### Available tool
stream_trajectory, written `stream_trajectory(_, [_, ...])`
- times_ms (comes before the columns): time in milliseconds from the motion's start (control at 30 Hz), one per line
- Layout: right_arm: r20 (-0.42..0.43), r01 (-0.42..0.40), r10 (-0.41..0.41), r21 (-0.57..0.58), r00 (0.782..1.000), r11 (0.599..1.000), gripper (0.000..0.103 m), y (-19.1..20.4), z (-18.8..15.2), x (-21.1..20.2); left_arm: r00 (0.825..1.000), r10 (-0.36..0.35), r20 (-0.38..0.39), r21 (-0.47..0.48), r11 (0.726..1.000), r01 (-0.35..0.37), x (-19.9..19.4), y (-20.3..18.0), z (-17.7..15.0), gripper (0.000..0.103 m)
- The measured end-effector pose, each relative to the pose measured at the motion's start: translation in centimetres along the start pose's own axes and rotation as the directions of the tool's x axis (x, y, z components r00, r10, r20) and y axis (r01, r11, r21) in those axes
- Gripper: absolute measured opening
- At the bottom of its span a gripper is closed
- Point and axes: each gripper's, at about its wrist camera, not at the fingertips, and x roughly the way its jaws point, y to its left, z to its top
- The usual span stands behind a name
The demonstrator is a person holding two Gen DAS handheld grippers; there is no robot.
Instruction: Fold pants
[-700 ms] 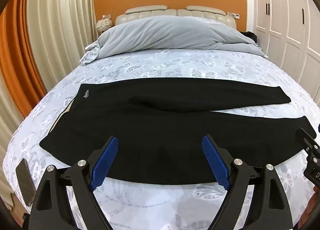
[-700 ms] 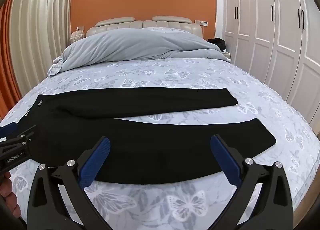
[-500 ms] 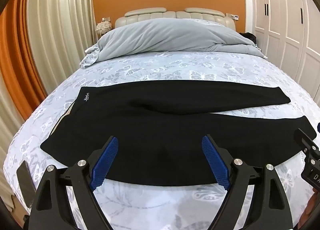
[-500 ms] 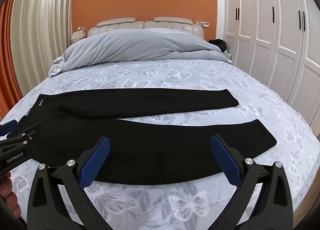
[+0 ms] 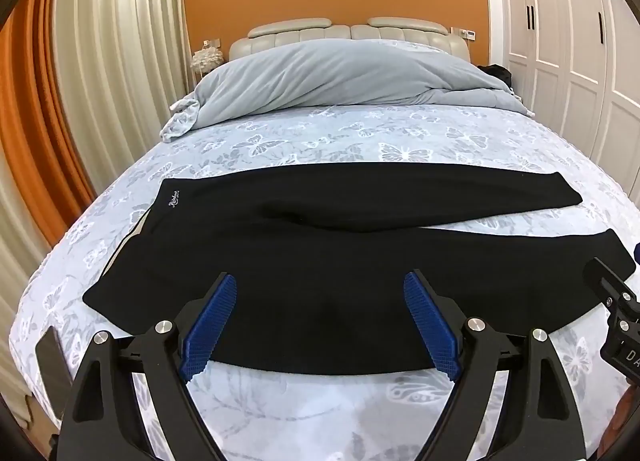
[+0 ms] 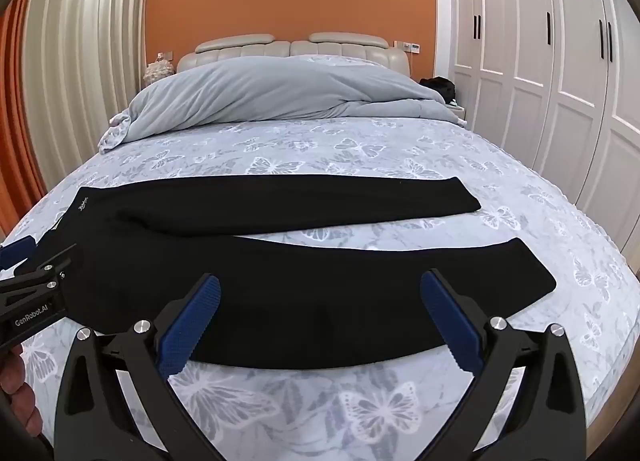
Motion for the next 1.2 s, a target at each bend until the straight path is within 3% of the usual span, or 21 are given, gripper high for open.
stream_trajectory(1200, [0.005,-0.001,0.001,0.000,1.000,1.000,0.098,0.17,-0.14,-0.17,1.000,0.016,0.002,0.004,1.000,-0.016,0.25,-0.39,-0.13,0.083])
